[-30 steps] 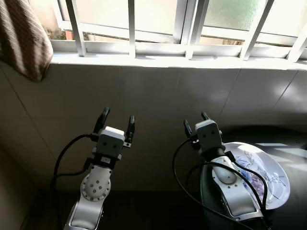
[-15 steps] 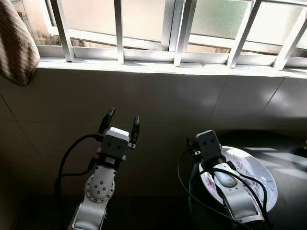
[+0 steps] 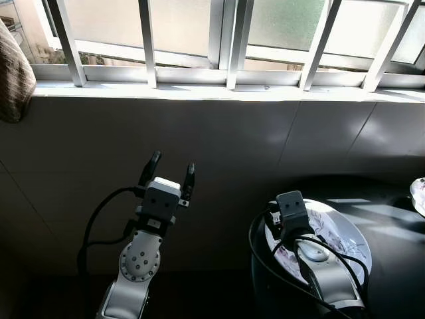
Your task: Kitchen organization
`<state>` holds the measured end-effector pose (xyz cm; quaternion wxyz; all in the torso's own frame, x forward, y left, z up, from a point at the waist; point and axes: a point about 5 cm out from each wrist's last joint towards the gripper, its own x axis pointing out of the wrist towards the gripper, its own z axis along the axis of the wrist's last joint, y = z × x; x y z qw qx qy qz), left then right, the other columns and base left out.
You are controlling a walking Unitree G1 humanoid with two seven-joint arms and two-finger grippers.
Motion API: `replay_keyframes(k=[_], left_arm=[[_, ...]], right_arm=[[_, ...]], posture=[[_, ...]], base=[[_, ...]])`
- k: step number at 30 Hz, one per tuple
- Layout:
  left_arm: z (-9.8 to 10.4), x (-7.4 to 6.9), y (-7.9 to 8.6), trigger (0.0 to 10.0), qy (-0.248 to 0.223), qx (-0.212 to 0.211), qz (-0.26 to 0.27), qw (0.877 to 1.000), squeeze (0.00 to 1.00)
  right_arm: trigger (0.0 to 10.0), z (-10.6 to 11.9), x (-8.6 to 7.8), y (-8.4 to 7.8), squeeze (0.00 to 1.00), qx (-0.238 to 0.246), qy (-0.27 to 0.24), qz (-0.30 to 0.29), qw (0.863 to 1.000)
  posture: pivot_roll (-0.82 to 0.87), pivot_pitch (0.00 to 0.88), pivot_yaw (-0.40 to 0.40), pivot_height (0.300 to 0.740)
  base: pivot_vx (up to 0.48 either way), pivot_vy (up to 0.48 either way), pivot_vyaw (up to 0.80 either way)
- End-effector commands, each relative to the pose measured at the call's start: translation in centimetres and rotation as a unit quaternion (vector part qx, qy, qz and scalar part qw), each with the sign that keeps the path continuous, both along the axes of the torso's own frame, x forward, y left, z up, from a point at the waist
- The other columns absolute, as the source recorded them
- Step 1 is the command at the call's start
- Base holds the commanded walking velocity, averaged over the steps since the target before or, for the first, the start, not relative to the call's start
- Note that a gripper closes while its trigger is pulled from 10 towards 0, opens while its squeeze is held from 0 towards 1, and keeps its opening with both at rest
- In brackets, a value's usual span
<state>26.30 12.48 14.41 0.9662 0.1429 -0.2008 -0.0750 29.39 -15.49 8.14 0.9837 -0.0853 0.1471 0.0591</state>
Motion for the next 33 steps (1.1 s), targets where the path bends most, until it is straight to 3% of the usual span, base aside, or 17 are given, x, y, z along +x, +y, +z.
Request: replay_keyframes(k=[1,4,6,16,33], left_arm=[[0.1,0.1,-0.2,10.0,-0.002,-0.007,-0.007,1.000,0.00],[0.0,0.1,-0.1,10.0,0.005,-0.007,-0.005,1.000,0.00],[0.0,0.1,-0.2,10.0,0.006,-0.009,-0.008,1.000,0.00],[-0.2,0.0,-0.3,10.0,0.009,-0.009,-0.009,1.000,0.00],[-0.4,-0.2,-0.3,10.0,0.005,-0.004,-0.012,1.000,0.00]], right_arm=[[10.0,1.7,0.5,-0.1,0.00,0.022,-0.039,-0.006,0.999],[10.0,2.4,0.7,-0.3,0.00,0.011,-0.062,-0.010,0.998],[10.0,3.4,0.9,-0.8,0.00,-0.002,-0.103,-0.022,0.994],[10.0,4.0,1.1,-1.8,0.00,0.002,-0.119,-0.055,0.991],[10.0,4.5,1.4,-3.3,0.00,0.008,-0.137,-0.103,0.985]], posture=[[0.03,0.000,-0.046,0.740],[0.02,0.000,-0.044,0.740],[0.02,0.000,-0.046,0.740],[0.02,0.000,-0.049,0.740],[0.02,0.000,-0.050,0.740]], base=[[0.000,0.000,0.00],[0.000,0.000,0.00],[0.000,0.396,0.00],[0.000,0.480,0.00],[0.000,0.018,-0.80]])
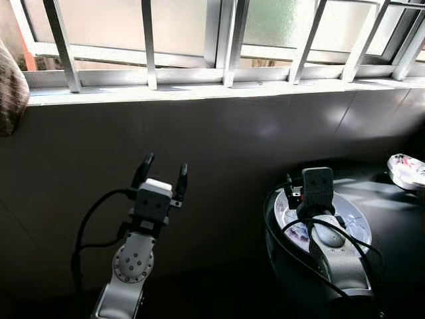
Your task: Kitchen organization
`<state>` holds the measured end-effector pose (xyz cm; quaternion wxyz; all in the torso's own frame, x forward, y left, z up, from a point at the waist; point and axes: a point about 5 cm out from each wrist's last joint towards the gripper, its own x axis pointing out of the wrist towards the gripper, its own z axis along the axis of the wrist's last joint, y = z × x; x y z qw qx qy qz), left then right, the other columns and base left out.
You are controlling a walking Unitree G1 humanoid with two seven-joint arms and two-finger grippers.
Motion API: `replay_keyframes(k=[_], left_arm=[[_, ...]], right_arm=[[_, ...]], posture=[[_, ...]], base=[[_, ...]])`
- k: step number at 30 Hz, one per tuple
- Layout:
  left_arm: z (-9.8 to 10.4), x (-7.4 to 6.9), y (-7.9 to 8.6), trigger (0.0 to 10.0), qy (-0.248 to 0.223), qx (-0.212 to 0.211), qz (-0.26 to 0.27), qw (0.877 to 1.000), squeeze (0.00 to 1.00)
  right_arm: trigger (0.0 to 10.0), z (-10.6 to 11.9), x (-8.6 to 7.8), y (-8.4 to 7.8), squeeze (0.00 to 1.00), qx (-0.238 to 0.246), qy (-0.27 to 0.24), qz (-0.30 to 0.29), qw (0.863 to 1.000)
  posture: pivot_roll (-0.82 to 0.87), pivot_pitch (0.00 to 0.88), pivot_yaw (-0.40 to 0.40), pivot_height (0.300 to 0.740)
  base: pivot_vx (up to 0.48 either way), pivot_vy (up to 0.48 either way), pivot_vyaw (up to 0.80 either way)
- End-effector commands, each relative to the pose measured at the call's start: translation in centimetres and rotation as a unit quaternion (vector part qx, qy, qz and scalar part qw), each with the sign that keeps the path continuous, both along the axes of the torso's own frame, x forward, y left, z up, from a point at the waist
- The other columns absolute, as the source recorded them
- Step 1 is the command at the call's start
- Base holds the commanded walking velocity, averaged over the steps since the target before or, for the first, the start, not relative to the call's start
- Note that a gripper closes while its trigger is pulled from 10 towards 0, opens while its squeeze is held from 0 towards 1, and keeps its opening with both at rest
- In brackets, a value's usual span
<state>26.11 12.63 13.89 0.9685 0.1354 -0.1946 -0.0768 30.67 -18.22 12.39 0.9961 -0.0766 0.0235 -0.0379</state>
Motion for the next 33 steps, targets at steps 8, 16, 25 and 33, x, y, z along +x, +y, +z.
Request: replay_keyframes(k=[8,16,25,33], left_arm=[[0.1,0.1,-0.3,10.0,-0.001,0.007,-0.009,1.000,0.00],[0.0,0.1,-0.3,10.0,0.000,0.009,-0.010,1.000,0.00],[-0.1,0.1,-0.3,10.0,0.002,0.012,-0.011,1.000,0.00],[-0.1,0.2,-0.4,10.0,0.001,0.016,-0.010,1.000,0.00]], right_arm=[[10.0,0.0,0.2,-1.1,0.00,0.013,0.000,-0.036,0.999],[10.0,-1.3,0.1,-1.4,0.00,0.062,0.038,-0.043,0.996],[10.0,-2.5,0.1,-1.4,0.00,0.142,0.085,-0.039,0.985],[10.0,-3.9,0.1,-0.8,0.00,0.295,0.128,-0.023,0.946]], posture=[[0.02,0.000,-0.049,0.740],[0.02,0.000,-0.049,0.740],[0.02,0.000,-0.047,0.740],[0.03,0.000,-0.046,0.740]], base=[[0.000,0.000,-0.80],[0.000,0.000,-0.80],[0.000,0.000,0.00],[0.000,0.000,0.00]])
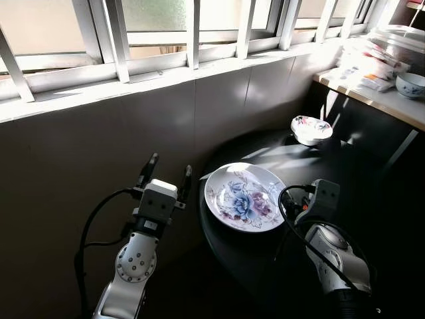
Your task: Kitchen organization
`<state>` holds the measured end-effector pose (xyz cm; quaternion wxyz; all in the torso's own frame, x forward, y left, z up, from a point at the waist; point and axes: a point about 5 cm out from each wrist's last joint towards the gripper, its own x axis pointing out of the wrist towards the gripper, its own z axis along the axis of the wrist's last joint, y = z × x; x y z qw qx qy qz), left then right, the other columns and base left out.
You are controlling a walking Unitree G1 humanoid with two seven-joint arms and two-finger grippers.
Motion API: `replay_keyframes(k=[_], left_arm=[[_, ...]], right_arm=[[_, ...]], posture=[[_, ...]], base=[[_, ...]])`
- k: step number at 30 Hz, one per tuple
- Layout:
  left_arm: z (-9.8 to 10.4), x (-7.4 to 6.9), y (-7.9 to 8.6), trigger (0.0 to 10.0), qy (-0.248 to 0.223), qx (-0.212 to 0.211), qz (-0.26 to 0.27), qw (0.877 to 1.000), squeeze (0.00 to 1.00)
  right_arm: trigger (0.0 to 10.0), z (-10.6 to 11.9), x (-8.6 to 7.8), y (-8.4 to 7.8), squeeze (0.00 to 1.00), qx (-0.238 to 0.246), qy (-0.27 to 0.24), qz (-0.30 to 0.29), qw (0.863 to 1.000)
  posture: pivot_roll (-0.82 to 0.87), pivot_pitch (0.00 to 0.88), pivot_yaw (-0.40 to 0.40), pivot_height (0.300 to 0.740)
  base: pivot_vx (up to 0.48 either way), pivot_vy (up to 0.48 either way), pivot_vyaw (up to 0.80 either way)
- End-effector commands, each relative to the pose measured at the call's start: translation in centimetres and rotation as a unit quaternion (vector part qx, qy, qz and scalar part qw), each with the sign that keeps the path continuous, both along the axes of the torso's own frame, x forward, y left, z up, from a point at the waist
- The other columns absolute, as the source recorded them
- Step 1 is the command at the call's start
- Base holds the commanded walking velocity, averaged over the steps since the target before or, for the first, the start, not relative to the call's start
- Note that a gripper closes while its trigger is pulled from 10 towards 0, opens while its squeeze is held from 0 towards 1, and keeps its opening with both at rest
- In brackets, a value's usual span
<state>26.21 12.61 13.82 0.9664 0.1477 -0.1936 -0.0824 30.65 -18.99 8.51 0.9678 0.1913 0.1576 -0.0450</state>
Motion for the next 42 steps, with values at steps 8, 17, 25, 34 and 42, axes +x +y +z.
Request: replay_keyframes(k=[8,17,25,34,42], left_arm=[[0.0,0.2,-0.4,10.0,-0.001,0.004,-0.009,1.000,0.00],[-0.1,0.1,-0.6,10.0,-0.001,0.005,-0.011,1.000,0.00],[-0.1,0.2,-0.6,10.0,-0.002,0.004,-0.009,1.000,0.00],[-0.2,0.2,-0.5,10.0,0.001,0.004,-0.005,1.000,0.00],[-0.3,0.2,-0.5,10.0,0.002,0.003,-0.004,1.000,0.00]], right_arm=[[10.0,-0.4,0.2,0.2,0.00,0.055,0.024,0.007,0.998],[10.0,-0.9,0.2,0.9,0.00,0.088,0.038,0.038,0.995],[10.0,-1.6,0.2,1.5,0.00,0.111,0.062,0.067,0.990],[10.0,-1.9,0.2,2.2,0.00,0.127,0.074,0.092,0.985],[10.0,-2.1,0.2,2.7,0.00,0.143,0.091,0.118,0.978]], posture=[[0.03,0.000,-0.047,0.740],[0.03,0.000,-0.047,0.740],[0.03,0.000,-0.047,0.740],[0.03,0.000,-0.054,0.740],[0.03,0.000,-0.056,0.740]], base=[[0.000,0.000,0.00],[0.000,0.000,0.00],[0.000,0.000,0.00],[0.000,0.000,0.00],[0.000,0.000,0.00]])
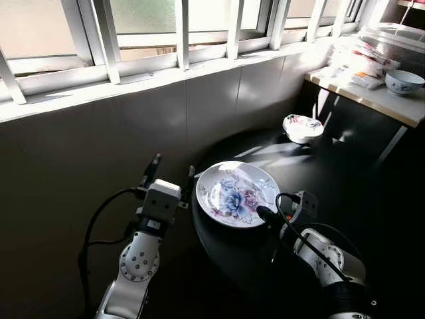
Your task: Kitchen organization
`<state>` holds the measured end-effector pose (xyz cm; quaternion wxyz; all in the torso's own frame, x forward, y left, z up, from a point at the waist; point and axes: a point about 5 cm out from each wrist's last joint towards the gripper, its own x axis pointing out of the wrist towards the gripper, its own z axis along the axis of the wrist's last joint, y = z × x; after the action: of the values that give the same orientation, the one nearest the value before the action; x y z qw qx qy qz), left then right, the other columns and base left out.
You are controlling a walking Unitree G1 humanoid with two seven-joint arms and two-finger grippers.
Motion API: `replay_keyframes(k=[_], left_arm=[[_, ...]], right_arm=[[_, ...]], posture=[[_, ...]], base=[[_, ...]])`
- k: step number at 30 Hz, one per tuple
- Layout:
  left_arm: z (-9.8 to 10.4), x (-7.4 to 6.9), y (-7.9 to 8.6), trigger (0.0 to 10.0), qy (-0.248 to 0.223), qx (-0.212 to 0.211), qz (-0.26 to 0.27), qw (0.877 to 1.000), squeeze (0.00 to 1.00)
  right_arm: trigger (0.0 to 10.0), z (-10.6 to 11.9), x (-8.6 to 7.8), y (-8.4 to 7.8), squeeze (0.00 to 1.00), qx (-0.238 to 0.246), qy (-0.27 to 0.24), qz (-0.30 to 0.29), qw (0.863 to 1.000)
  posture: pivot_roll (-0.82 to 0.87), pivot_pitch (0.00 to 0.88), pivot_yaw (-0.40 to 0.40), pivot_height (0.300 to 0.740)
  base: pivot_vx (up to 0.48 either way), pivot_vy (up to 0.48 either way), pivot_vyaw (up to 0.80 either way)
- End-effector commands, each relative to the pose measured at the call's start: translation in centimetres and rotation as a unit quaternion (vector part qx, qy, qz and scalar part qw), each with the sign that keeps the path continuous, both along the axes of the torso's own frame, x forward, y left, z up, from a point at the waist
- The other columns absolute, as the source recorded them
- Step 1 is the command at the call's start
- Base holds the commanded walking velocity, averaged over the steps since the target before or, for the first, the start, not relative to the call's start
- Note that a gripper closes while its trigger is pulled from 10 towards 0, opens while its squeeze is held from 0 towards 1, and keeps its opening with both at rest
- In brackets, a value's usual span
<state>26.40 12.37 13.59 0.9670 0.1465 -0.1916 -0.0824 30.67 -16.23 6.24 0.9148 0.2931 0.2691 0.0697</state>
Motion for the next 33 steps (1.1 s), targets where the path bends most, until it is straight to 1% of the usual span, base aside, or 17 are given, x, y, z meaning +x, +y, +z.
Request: replay_keyframes(k=[1,2,3,13,17,20,22,24,25,26,28,29,30,31,32,33], left_arm=[[-0.1,0.0,-0.3,10.0,0.001,0.005,-0.004,1.000,0.00],[-0.1,0.0,-0.2,10.0,0.001,0.005,-0.004,1.000,0.00],[-0.1,0.0,-0.2,10.0,0.001,0.005,-0.003,1.000,0.00],[-0.3,0.0,-0.2,10.0,0.005,0.008,-0.004,1.000,0.00],[-0.3,0.0,-0.1,10.0,0.004,0.009,-0.004,1.000,0.00],[-0.3,0.0,-0.1,10.0,0.004,0.009,-0.002,1.000,0.00],[-0.3,0.0,-0.1,10.0,0.004,0.009,-0.002,1.000,0.00],[-0.3,0.0,-0.1,10.0,0.005,0.010,-0.002,1.000,0.00],[-0.3,0.0,-0.1,10.0,0.005,0.010,-0.002,1.000,0.00],[-0.3,0.0,0.0,10.0,0.006,0.010,-0.001,1.000,0.00],[-0.4,0.0,0.4,10.0,0.009,0.008,0.006,1.000,0.00],[-0.7,0.2,0.6,10.0,0.022,0.004,0.014,1.000,0.00],[-0.8,0.2,0.8,10.0,0.031,0.001,0.019,0.999,0.00],[-0.8,0.2,0.8,10.0,0.031,0.001,0.019,0.999,0.00],[-1.1,0.3,0.9,10.0,0.041,-0.003,0.025,0.999,0.00],[-1.2,0.3,1.0,10.0,0.044,-0.004,0.027,0.999,0.00]], right_arm=[[3.3,0.1,0.1,0.0,0.00,0.013,0.005,0.003,1.000],[2.6,-0.1,0.1,-0.1,0.00,0.014,0.009,-0.002,1.000],[0.0,-0.2,0.1,-0.2,0.00,0.018,0.011,-0.009,1.000],[0.0,-0.2,0.0,-0.1,0.00,0.027,0.015,-0.009,0.999],[0.0,0.3,0.2,-0.3,0.00,0.030,0.001,-0.028,0.999],[0.0,1.3,0.6,-0.3,0.00,0.051,-0.033,-0.041,0.997],[0.0,1.5,0.6,-0.3,0.00,0.055,-0.040,-0.044,0.997],[0.0,2.5,1.0,-0.8,0.00,0.063,-0.073,-0.067,0.993],[0.0,2.5,1.0,-0.8,0.00,0.063,-0.073,-0.067,0.993],[0.0,2.9,1.2,-1.0,0.00,0.065,-0.086,-0.072,0.992],[0.0,4.3,1.5,-1.4,0.00,0.078,-0.126,-0.082,0.985],[0.0,5.1,1.5,-1.4,0.00,0.089,-0.149,-0.080,0.982],[0.0,5.6,1.5,-1.4,0.00,0.096,-0.163,-0.077,0.979],[0.0,5.6,1.5,-1.4,0.00,0.096,-0.163,-0.077,0.979],[0.0,6.3,1.4,-1.2,0.00,0.107,-0.186,-0.071,0.974],[0.0,6.6,1.3,-1.1,0.00,0.110,-0.195,-0.067,0.972]], posture=[[0.03,0.000,-0.056,0.740],[0.03,0.000,-0.056,0.740],[0.03,0.000,-0.055,0.740],[0.03,0.000,-0.050,0.740],[0.03,0.000,-0.050,0.740],[0.03,0.000,-0.049,0.740],[0.03,0.000,-0.049,0.740],[0.03,0.000,-0.050,0.740],[0.03,0.000,-0.050,0.740],[0.03,0.000,-0.050,0.740],[0.03,0.000,-0.049,0.740],[0.03,0.000,-0.048,0.740],[0.03,0.000,-0.048,0.740],[0.03,0.000,-0.048,0.740],[0.03,0.000,-0.047,0.740],[0.03,0.000,-0.047,0.740]], base=[[0.000,0.000,0.00],[0.000,0.000,0.00],[0.000,0.000,0.00],[0.000,0.000,0.00],[0.000,0.000,0.00],[0.000,0.000,0.00],[0.000,0.000,0.00],[0.000,0.000,0.00],[0.000,0.000,0.00],[0.000,0.000,0.00],[0.000,0.000,0.00],[0.000,0.000,0.00],[0.000,0.000,0.00],[0.000,0.000,0.00],[0.000,0.480,0.00],[0.000,0.480,0.00]])
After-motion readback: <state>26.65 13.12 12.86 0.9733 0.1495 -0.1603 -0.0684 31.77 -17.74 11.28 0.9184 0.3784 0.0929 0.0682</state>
